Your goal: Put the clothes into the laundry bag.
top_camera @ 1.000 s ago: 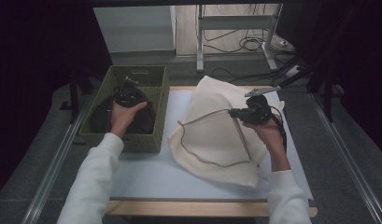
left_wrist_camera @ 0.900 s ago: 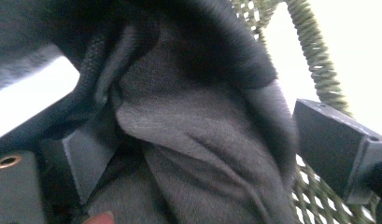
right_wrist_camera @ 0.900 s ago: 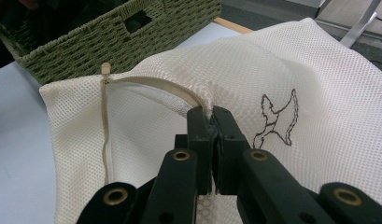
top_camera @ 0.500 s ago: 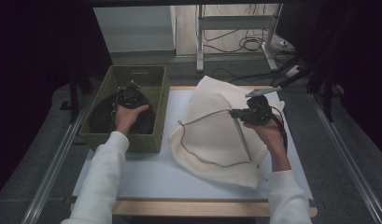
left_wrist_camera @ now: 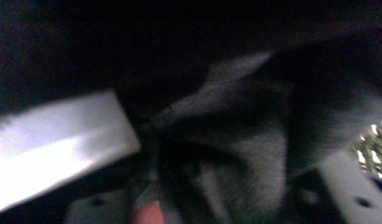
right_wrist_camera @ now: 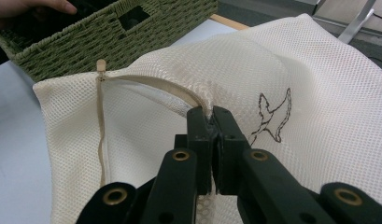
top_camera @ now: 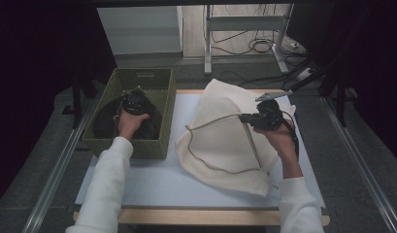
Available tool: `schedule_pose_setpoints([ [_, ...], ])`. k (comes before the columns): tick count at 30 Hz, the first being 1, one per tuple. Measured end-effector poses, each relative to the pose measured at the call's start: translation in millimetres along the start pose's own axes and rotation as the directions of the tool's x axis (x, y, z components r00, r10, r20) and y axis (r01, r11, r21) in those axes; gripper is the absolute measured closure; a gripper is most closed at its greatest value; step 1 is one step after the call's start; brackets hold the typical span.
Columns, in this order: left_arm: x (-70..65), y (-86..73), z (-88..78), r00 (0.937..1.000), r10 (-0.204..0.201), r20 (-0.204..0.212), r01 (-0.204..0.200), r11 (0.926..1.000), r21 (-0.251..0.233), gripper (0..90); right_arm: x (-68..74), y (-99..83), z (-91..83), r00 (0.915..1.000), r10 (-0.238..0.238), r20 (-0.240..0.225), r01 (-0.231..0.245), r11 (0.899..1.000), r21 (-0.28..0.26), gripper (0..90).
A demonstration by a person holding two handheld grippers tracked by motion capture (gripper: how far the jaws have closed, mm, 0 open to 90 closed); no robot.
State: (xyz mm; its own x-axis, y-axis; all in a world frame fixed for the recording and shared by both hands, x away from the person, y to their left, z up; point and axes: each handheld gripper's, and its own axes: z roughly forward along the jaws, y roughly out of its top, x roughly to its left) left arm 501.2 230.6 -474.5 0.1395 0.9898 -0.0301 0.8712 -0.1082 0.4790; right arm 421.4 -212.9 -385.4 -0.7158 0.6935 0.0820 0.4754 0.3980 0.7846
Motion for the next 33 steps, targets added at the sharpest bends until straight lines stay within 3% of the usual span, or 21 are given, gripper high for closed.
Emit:
schedule_pose_setpoints([
  [3, 3.1, -1.3, -2.7, 0.9996, 0.008, 0.027, -0.008, 0.9999, -0.006, 63.5, -0.5, -0.1, -0.2, 1.0, 0.001, -0.001, -0.001, 1.0, 0.0, 87.0],
  [9, 7.7, -4.1, -15.6, 0.9977, 0.031, 0.061, -0.027, 0.997, -0.072, 70.2, -1.0, 0.3, -0.4, 1.0, 0.003, -0.001, -0.003, 1.0, -0.003, 87.0],
  [13, 8.4, -7.7, -31.8, 0.9954, 0.071, 0.064, -0.06, 0.9848, -0.163, 71.8, -1.6, 0.4, -1.0, 1.0, 0.003, 0.001, -0.003, 1.0, -0.006, 87.0],
  [19, 14.6, -16.3, -52.1, 0.9876, 0.152, 0.038, -0.136, 0.9514, -0.276, 73.0, -1.2, 0.9, -2.4, 1.0, 0.002, 0.003, -0.002, 1.0, -0.01, 87.0],
  [23, 18.0, -20.8, -60.9, 0.9853, 0.166, 0.038, -0.145, 0.9342, -0.326, 73.4, -2.0, 0.9, -3.5, 1.0, 0.002, 0.004, -0.002, 1.0, -0.015, 87.0],
  [32, 17.5, -22.5, -86.5, 0.9759, 0.218, -0.004, -0.199, 0.8805, -0.43, 74.0, -2.4, 1.0, -4.1, 1.0, 0.003, 0.006, -0.003, 1.0, -0.017, 87.0],
  [33, 17.6, -22.5, -88.9, 0.9754, 0.22, -0.006, -0.201, 0.8771, -0.436, 74.0, -2.5, 1.0, -4.1, 1.0, 0.003, 0.006, -0.003, 1.0, -0.017, 87.0],
])
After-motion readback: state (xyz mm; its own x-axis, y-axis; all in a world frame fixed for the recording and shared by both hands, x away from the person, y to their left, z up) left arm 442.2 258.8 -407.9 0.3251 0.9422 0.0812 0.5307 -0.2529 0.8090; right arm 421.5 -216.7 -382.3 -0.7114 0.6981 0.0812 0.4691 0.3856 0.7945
